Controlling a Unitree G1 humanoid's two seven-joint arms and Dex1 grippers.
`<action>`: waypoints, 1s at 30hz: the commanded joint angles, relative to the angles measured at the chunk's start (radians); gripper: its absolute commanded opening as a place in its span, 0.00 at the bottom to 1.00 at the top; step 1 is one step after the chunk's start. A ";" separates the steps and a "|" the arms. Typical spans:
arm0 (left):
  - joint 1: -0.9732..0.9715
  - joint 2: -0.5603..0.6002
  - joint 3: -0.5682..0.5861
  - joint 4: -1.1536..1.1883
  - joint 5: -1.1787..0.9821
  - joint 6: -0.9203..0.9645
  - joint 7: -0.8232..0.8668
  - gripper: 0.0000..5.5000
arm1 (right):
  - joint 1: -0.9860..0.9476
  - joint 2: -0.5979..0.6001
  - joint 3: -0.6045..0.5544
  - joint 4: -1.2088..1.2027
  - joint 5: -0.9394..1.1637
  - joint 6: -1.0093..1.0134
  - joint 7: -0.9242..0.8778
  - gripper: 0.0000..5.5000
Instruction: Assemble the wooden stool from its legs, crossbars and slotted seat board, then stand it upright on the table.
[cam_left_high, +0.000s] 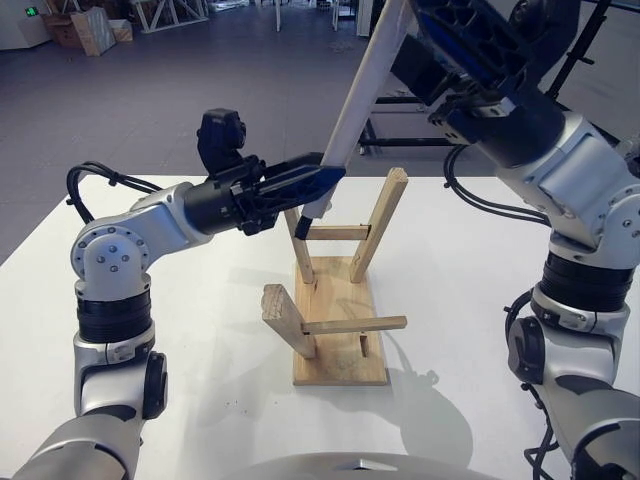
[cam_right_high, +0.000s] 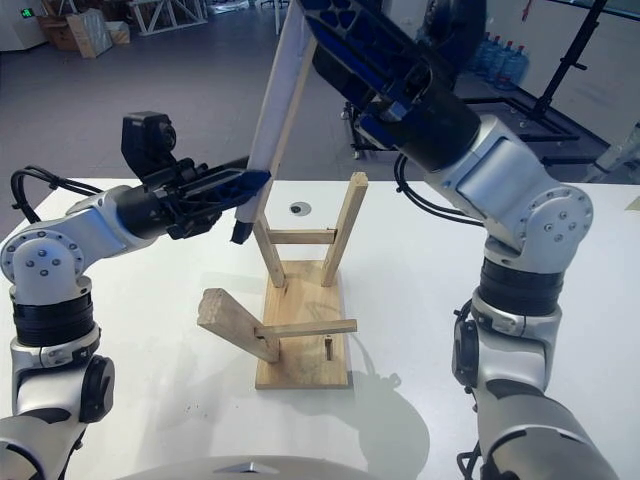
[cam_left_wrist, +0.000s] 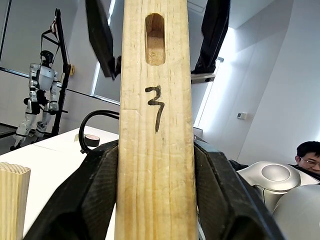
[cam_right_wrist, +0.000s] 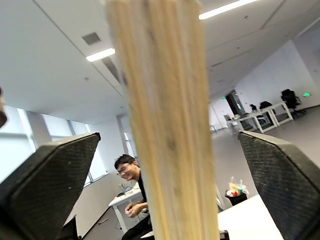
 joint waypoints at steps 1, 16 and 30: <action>0.010 0.017 -0.016 -0.013 0.003 0.006 -0.002 0.37 | -0.023 0.020 0.020 -0.001 0.015 -0.020 -0.015 0.92; 0.022 0.027 -0.037 -0.031 0.026 -0.009 -0.015 0.37 | -0.010 0.048 0.049 0.003 0.017 -0.042 -0.043 0.69; 0.022 0.037 -0.038 -0.030 0.062 -0.016 -0.038 0.37 | 0.016 0.006 0.040 -0.019 -0.062 -0.027 0.003 0.40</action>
